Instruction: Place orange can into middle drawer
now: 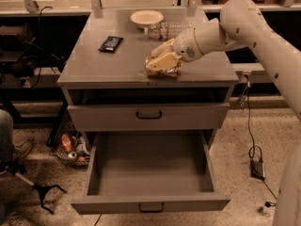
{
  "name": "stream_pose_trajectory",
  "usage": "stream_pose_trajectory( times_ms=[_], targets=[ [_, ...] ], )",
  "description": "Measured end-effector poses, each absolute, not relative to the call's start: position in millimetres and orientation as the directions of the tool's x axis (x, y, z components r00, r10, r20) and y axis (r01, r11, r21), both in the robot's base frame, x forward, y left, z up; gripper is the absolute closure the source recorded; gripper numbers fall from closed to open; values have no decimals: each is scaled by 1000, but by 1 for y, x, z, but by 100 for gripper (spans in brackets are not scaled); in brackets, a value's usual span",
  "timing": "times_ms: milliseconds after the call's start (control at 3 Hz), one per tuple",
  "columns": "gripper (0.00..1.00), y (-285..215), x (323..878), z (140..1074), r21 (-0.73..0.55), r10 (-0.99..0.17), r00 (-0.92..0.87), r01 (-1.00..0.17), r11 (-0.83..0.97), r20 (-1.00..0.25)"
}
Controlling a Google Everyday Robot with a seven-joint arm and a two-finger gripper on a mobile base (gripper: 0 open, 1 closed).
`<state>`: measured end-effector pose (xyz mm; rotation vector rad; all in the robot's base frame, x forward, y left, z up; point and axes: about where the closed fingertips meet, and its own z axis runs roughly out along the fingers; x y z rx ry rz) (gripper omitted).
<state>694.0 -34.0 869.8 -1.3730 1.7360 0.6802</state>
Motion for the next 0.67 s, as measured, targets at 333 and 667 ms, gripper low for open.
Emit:
stream_pose_trajectory(
  times_ms=[333,667],
  targets=[
    [13,-33,695,870,-75,-538,-82,-962,264,-839],
    [0,-33,696,870,-88,-547,-74,-961,263,-834]
  ],
)
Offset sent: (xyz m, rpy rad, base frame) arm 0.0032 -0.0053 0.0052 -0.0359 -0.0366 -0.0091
